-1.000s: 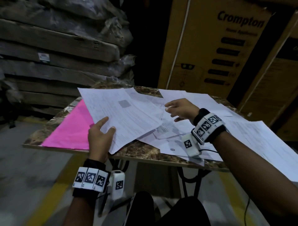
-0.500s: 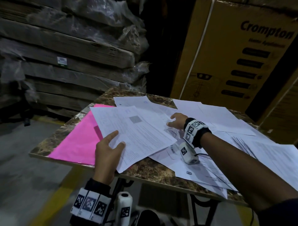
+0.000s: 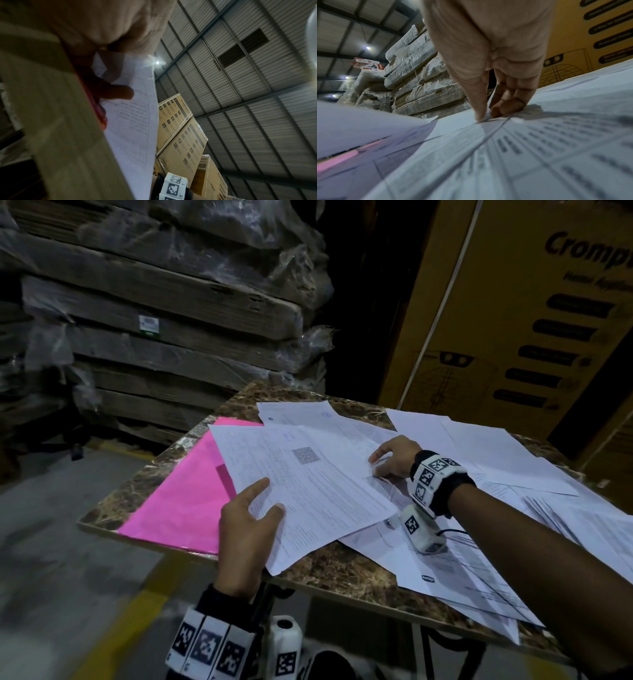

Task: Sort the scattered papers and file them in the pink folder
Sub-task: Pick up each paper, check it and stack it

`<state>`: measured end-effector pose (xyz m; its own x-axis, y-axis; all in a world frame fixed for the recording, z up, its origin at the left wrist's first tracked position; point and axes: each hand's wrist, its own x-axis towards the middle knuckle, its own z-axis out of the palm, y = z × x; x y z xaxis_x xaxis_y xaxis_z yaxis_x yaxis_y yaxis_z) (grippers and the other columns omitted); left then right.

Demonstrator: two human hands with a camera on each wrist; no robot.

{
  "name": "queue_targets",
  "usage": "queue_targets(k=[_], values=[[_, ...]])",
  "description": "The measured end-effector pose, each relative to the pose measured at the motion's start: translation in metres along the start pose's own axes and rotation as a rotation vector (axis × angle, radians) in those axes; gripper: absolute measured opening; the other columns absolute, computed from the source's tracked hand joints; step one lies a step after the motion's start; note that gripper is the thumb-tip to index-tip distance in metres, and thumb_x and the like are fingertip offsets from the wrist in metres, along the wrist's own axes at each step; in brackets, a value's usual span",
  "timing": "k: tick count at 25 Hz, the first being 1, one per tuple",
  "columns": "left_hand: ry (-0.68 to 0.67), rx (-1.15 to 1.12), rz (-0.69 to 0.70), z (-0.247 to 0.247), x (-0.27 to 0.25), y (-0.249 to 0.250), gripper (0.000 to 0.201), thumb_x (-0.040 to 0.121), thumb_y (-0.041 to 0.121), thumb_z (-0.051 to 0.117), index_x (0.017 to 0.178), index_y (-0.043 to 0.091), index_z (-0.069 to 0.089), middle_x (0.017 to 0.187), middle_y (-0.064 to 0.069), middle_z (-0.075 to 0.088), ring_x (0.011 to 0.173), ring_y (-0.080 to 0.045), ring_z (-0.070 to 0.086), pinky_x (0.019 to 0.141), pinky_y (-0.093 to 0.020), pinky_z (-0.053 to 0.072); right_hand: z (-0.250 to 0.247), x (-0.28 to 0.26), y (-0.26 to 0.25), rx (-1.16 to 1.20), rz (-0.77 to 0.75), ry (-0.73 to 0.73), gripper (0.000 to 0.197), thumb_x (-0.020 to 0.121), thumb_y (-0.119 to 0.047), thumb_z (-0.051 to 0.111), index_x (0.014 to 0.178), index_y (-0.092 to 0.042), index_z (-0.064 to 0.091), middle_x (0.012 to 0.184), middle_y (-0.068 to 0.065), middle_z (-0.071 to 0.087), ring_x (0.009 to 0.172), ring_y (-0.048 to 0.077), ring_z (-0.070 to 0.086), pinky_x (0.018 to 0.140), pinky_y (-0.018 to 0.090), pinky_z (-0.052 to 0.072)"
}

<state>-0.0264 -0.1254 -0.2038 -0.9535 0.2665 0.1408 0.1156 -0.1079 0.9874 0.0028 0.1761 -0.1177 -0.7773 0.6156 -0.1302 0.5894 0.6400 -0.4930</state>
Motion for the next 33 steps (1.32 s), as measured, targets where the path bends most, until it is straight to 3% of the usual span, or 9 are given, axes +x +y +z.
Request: queue_targets(k=[3, 6, 10, 18, 21, 24, 27, 29, 33], values=[[0.003, 0.004, 0.008, -0.001, 0.000, -0.002, 0.049, 0.089, 0.006, 0.070, 0.136, 0.018, 0.060, 0.136, 0.008, 0.058, 0.126, -0.016, 0.054, 0.105, -0.045, 0.048, -0.002, -0.004, -0.001, 0.067, -0.064, 0.177, 0.018, 0.082, -0.024, 0.081, 0.087, -0.007, 0.075, 0.081, 0.010, 0.074, 0.063, 0.017, 0.069, 0.059, 0.027, 0.057], [-0.002, 0.004, 0.015, 0.001, -0.001, 0.000, 0.050, 0.089, 0.003, 0.069, 0.136, 0.016, 0.060, 0.135, 0.007, 0.058, 0.124, -0.016, 0.055, 0.104, -0.043, 0.049, -0.009, -0.006, -0.001, 0.043, -0.171, 0.381, 0.019, 0.086, -0.017, 0.076, 0.101, -0.006, 0.075, 0.098, 0.013, 0.072, 0.068, 0.025, 0.072, 0.067, 0.037, 0.062], [-0.005, 0.021, 0.003, 0.003, -0.003, 0.007, 0.049, 0.089, 0.000, 0.067, 0.136, 0.013, 0.060, 0.133, 0.005, 0.058, 0.122, -0.016, 0.056, 0.103, -0.042, 0.049, -0.017, -0.022, 0.003, 0.101, -0.213, 0.522, 0.021, 0.094, -0.003, 0.060, 0.111, -0.002, 0.072, 0.097, 0.017, 0.072, 0.055, 0.022, 0.070, 0.060, 0.028, 0.060], [-0.050, 0.105, -0.042, -0.001, -0.003, 0.010, 0.049, 0.087, 0.004, 0.071, 0.134, 0.014, 0.061, 0.131, 0.001, 0.060, 0.119, -0.022, 0.058, 0.103, -0.047, 0.049, -0.054, -0.078, 0.015, 0.387, -0.290, 0.706, 0.022, 0.094, -0.003, 0.063, 0.114, -0.005, 0.072, 0.110, 0.006, 0.070, 0.057, 0.013, 0.071, 0.058, 0.023, 0.060], [-0.073, 0.129, -0.041, -0.002, -0.003, 0.010, 0.050, 0.085, 0.004, 0.072, 0.134, 0.014, 0.062, 0.131, -0.001, 0.061, 0.118, -0.024, 0.058, 0.103, -0.049, 0.049, -0.067, -0.102, 0.021, 0.607, -0.267, 0.707, 0.025, 0.091, -0.002, 0.067, 0.117, -0.004, 0.070, 0.116, 0.005, 0.066, 0.063, 0.020, 0.073, 0.062, 0.026, 0.061], [-0.100, 0.195, -0.032, 0.003, -0.005, 0.013, 0.048, 0.086, 0.007, 0.072, 0.132, 0.016, 0.063, 0.132, -0.001, 0.061, 0.120, -0.023, 0.058, 0.104, -0.048, 0.049, -0.068, -0.116, 0.032, 0.860, -0.229, 0.638, 0.023, 0.089, 0.002, 0.068, 0.112, -0.003, 0.069, 0.114, 0.019, 0.065, 0.068, 0.026, 0.074, 0.064, 0.027, 0.060], [-0.137, 0.174, -0.028, 0.002, -0.007, 0.016, 0.038, 0.093, 0.012, 0.068, 0.130, 0.013, 0.064, 0.130, -0.002, 0.062, 0.120, -0.021, 0.058, 0.101, -0.038, 0.049, -0.049, -0.129, 0.040, 0.966, -0.194, 0.567, 0.025, 0.089, 0.003, 0.068, 0.114, 0.003, 0.067, 0.106, 0.028, 0.065, 0.070, 0.028, 0.074, 0.065, 0.025, 0.060], [-0.155, 0.131, -0.050, 0.001, -0.012, 0.019, 0.034, 0.098, 0.025, 0.063, 0.130, 0.013, 0.064, 0.128, 0.000, 0.063, 0.120, -0.021, 0.059, 0.100, -0.037, 0.049, -0.026, -0.138, 0.045, 0.973, -0.165, 0.507, 0.025, 0.090, 0.003, 0.068, 0.114, 0.004, 0.066, 0.105, 0.029, 0.064, 0.069, 0.029, 0.073, 0.065, 0.025, 0.059], [-0.173, 0.056, -0.070, 0.003, -0.013, 0.029, 0.043, 0.098, 0.057, 0.046, 0.116, 0.026, 0.068, 0.116, 0.007, 0.072, 0.108, -0.018, 0.067, 0.096, -0.049, 0.053, 0.005, -0.150, 0.043, 0.914, -0.075, 0.308, 0.026, 0.088, 0.003, 0.069, 0.113, 0.006, 0.066, 0.088, 0.025, 0.069, 0.062, 0.026, 0.071, 0.060, 0.026, 0.059]])
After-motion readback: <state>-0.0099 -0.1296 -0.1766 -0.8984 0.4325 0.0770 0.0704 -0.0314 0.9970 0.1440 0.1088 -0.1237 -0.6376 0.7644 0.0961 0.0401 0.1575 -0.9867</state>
